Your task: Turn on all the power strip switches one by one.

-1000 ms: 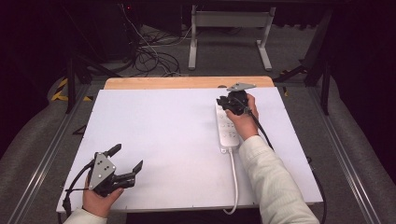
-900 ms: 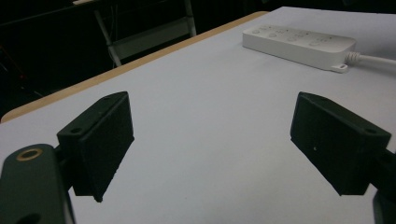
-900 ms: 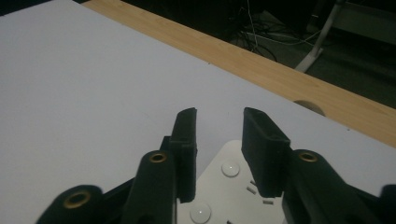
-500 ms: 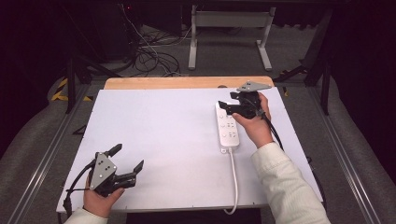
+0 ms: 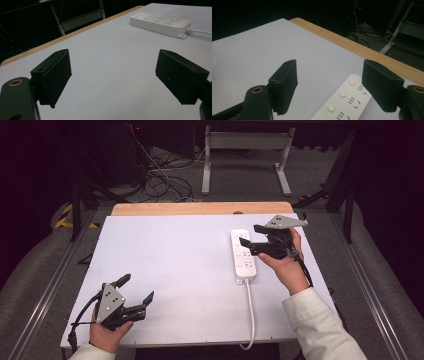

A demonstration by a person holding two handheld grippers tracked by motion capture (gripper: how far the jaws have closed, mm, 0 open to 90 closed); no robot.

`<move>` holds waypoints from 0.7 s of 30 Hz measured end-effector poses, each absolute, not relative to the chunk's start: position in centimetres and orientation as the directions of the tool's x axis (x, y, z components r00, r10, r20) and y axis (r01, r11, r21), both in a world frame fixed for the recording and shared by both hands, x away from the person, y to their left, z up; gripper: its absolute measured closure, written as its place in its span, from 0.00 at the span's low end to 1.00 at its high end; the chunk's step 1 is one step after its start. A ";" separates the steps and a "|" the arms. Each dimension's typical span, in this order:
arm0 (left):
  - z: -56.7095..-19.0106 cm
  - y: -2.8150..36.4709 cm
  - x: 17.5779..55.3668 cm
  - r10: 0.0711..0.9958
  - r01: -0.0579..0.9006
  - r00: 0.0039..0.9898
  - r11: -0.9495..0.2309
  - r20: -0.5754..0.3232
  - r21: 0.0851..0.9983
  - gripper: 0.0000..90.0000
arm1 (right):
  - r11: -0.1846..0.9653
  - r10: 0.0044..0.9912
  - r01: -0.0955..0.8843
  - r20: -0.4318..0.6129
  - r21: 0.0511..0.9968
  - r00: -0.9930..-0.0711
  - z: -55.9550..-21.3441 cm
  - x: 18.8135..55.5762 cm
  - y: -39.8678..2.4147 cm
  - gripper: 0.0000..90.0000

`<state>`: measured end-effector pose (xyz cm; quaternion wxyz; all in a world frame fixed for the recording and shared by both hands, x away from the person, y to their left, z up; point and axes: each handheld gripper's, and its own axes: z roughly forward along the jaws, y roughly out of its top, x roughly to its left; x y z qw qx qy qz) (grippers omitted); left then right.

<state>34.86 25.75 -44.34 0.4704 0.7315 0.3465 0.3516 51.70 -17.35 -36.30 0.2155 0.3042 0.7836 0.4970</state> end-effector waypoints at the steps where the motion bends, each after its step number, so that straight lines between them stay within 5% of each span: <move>1: -44.4 25.7 34.8 0.839 0.177 0.513 -0.313 0.184 0.933 0.15 | 0.322 0.690 0.261 -0.037 0.910 -0.723 -36.3 51.3 -17.5 0.31; 21: -44.3 25.7 34.8 0.835 0.167 0.517 -0.314 0.188 0.935 0.15 | 0.260 0.656 0.293 0.054 0.920 -0.753 -41.7 45.2 -22.2 0.27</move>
